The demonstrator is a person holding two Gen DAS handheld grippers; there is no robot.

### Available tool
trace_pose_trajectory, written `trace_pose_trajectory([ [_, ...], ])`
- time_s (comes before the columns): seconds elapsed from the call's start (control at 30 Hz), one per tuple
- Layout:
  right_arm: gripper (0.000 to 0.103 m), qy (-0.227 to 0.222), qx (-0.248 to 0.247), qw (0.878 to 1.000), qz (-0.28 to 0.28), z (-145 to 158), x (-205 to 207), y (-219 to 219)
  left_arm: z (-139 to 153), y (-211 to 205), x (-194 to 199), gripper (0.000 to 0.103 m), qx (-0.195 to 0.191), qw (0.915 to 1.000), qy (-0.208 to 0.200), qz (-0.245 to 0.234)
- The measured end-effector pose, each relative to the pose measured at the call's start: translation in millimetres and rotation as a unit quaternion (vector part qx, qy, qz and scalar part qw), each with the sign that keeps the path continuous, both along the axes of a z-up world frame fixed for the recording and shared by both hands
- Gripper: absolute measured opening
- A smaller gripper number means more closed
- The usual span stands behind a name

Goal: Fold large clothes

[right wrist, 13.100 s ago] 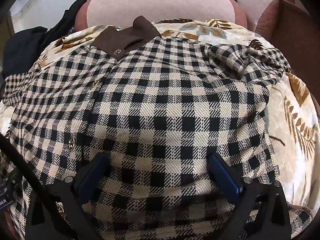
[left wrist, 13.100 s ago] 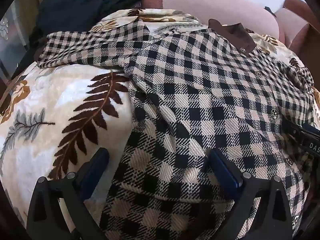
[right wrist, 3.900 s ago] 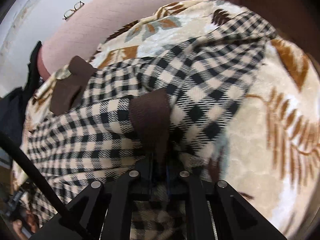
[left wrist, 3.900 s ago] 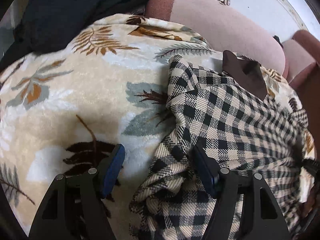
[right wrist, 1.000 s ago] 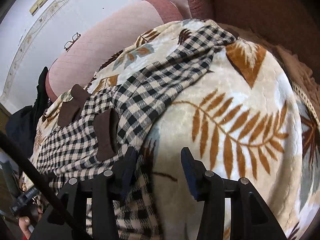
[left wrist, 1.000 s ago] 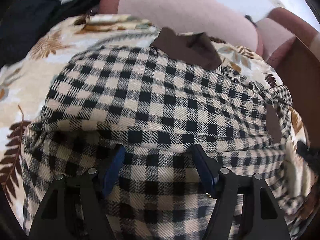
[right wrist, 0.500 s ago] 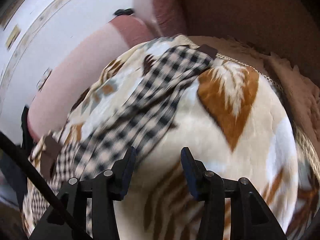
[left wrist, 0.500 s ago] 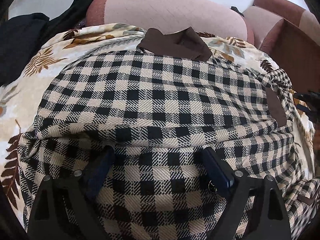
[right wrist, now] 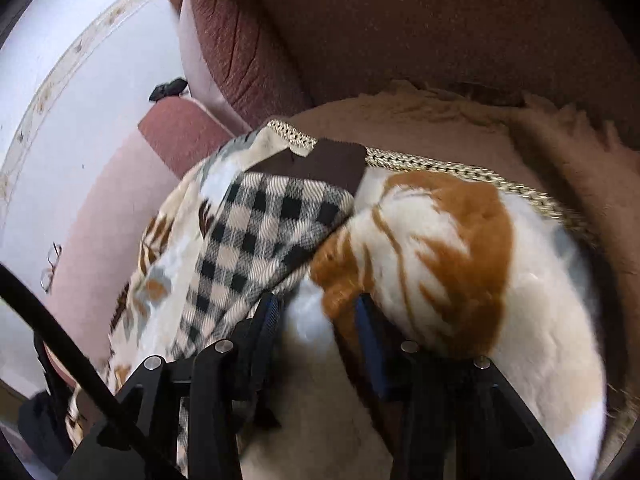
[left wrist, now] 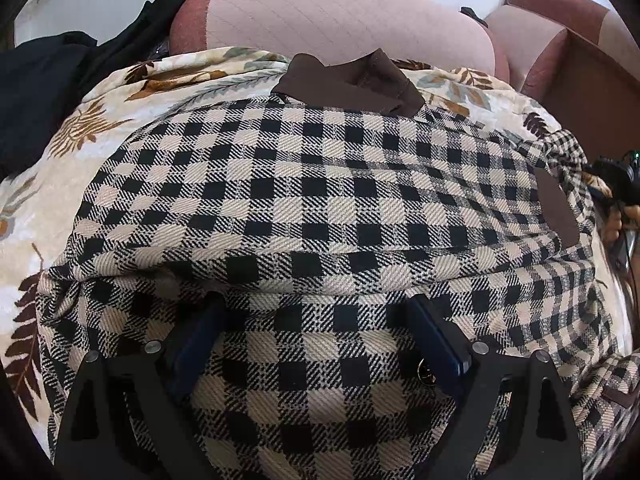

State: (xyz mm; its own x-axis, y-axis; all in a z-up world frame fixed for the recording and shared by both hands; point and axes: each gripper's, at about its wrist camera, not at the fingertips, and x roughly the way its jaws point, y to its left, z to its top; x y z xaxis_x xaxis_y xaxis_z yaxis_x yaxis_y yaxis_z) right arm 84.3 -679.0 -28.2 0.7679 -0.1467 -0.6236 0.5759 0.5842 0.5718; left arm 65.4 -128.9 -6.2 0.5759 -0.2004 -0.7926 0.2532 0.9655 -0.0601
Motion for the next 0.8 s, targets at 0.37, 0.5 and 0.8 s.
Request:
trace_pose_trajectory([
  [0.37, 0.044, -0.119, 0.094, 0.988, 0.012, -5, 5, -22, 0, -3, 0, 0.092, 0.017, 0.9999, 0.001, -0.001],
  [0.5, 0.043, -0.169, 0.18, 0.969, 0.003, -22, -4, -38, 0, -4, 0, 0.092, 0.022, 0.9998, 0.001, 0.0],
  [0.8, 0.008, -0.08, 0.071, 0.993, 0.042, -8, 38, -9, -1, -8, 1, 0.093, 0.039, 0.9992, 0.0, 0.002],
])
